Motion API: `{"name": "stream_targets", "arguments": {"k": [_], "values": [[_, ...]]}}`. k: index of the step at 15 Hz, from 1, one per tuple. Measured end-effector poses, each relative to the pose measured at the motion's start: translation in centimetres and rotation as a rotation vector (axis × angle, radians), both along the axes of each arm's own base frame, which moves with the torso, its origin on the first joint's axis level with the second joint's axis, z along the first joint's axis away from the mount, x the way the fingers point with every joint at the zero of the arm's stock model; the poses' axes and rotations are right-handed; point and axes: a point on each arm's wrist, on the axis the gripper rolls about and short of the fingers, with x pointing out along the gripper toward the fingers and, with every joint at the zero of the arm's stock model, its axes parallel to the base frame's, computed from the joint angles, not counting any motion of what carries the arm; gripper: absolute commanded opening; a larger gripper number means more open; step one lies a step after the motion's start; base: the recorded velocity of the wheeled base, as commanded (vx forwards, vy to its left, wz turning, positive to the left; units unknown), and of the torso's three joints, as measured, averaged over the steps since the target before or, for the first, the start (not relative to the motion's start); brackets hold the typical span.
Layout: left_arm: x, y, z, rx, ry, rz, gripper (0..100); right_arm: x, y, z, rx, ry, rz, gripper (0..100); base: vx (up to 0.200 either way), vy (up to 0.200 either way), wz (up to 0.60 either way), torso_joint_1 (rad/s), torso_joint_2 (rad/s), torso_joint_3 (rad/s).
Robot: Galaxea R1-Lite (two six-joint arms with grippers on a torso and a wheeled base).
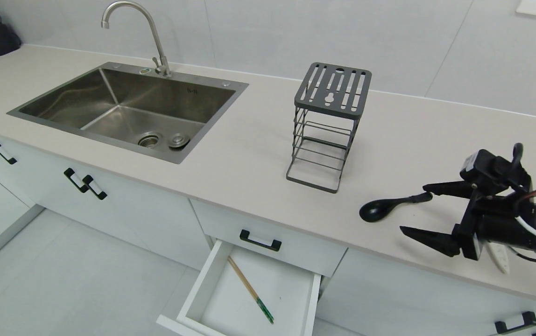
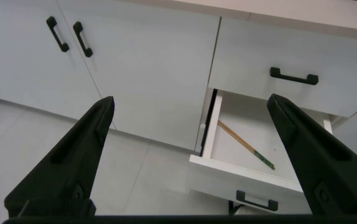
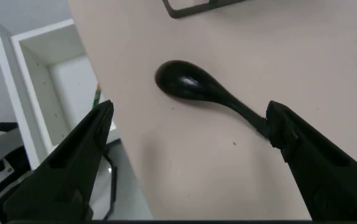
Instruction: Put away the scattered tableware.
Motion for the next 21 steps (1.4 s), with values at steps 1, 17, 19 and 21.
{"name": "stream_targets", "arguments": {"k": [1, 17, 19, 21], "values": [[0.0, 0.0, 0.0, 0.000, 0.000, 0.000, 100, 0.5, -0.2, -0.3, -0.006, 0.007, -0.005, 100, 0.000, 0.000, 0.00, 0.000, 0.00, 0.000], [0.0, 0.0, 0.0, 0.000, 0.000, 0.000, 100, 8.9, -1.7, -3.3, 0.009, 0.074, -0.013, 100, 0.000, 0.000, 0.00, 0.000, 0.00, 0.000], [0.0, 0.0, 0.0, 0.000, 0.000, 0.000, 100, 9.6, -1.4, -3.7, 0.026, 0.084, 0.020, 100, 0.000, 0.000, 0.00, 0.000, 0.00, 0.000], [0.0, 0.0, 0.0, 0.000, 0.000, 0.000, 100, 10.1, -1.2, -4.2, 0.031, 0.092, 0.035, 100, 0.000, 0.000, 0.00, 0.000, 0.00, 0.000]]}}
